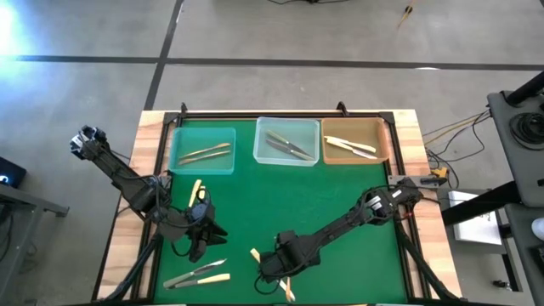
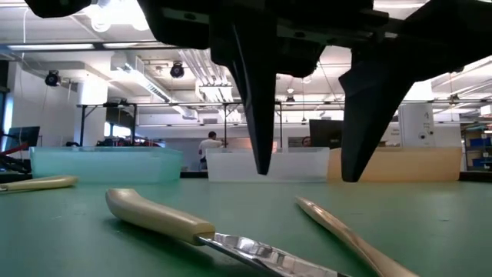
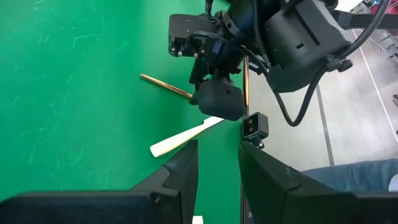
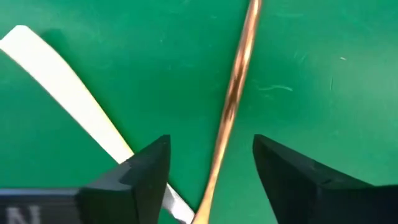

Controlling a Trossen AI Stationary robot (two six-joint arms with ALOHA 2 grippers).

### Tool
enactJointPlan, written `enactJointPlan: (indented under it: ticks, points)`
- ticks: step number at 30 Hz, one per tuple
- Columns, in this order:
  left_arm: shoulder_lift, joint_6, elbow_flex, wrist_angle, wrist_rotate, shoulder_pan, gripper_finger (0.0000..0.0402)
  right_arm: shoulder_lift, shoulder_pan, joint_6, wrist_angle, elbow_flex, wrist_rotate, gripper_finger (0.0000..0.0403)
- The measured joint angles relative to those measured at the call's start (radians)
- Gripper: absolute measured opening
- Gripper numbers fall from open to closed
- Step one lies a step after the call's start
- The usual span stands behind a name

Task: Sort silverware by color (type)
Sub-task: Put the gold knife into the blue bin

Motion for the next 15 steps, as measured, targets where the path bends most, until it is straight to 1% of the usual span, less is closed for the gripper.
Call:
enactJointPlan:
  ticks: [3, 7, 9, 13, 15]
  points:
    - [0.0, 0.0, 0.0, 0.0, 0.0, 0.0, 0.0098, 0.0, 0.0, -0.013, -0.016, 0.0, -0.002, 0.0242]
    - [0.0, 0.0, 0.0, 0.0, 0.0, 0.0, 0.0098, 0.0, 0.0, -0.018, -0.043, -0.003, 0.005, 0.0251]
    - [0.0, 0.0, 0.0, 0.0, 0.0, 0.0, 0.0098, 0.0, -0.002, -0.033, -0.036, -0.015, 0.026, 0.0249]
    - [0.0, 0.0, 0.0, -0.001, 0.0, 0.0, 0.0098, 0.0, -0.009, -0.005, 0.017, -0.063, -0.024, 0.0234]
    - [0.0, 0.0, 0.0, -0.001, 0.0, 0.0, 0.0098, 0.0, -0.009, -0.007, 0.046, -0.087, -0.029, 0.0225]
